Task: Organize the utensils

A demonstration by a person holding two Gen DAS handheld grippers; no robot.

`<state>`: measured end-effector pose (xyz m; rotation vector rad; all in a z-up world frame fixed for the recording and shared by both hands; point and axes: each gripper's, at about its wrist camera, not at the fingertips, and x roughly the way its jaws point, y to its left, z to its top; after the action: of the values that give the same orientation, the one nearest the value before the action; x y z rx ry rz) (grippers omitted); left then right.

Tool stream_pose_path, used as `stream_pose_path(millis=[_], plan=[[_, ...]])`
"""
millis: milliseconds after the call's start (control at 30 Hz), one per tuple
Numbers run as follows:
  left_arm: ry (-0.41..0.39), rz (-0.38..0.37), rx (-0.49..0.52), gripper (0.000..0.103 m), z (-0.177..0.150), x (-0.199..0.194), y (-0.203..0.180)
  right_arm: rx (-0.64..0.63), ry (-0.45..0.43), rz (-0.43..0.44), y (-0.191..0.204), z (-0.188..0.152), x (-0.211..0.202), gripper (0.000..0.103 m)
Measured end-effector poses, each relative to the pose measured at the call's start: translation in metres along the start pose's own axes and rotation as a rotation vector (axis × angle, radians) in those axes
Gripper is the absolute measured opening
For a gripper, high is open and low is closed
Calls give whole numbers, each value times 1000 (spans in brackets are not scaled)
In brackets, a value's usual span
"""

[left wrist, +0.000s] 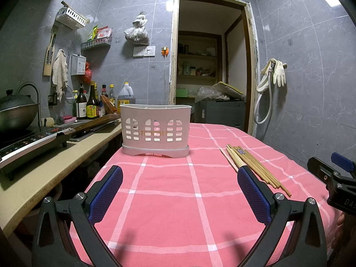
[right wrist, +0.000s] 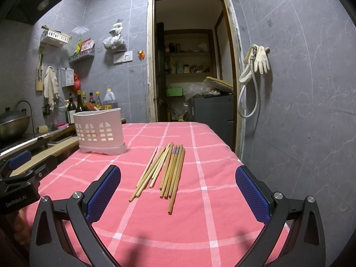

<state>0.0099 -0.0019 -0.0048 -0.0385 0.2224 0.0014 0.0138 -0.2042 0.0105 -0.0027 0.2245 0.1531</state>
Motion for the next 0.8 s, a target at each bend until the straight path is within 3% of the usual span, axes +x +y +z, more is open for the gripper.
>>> stream_pose_path(millis=[800], plan=[[2,0,0,101,0,0,0,3,5,0,0,-1,1,103]])
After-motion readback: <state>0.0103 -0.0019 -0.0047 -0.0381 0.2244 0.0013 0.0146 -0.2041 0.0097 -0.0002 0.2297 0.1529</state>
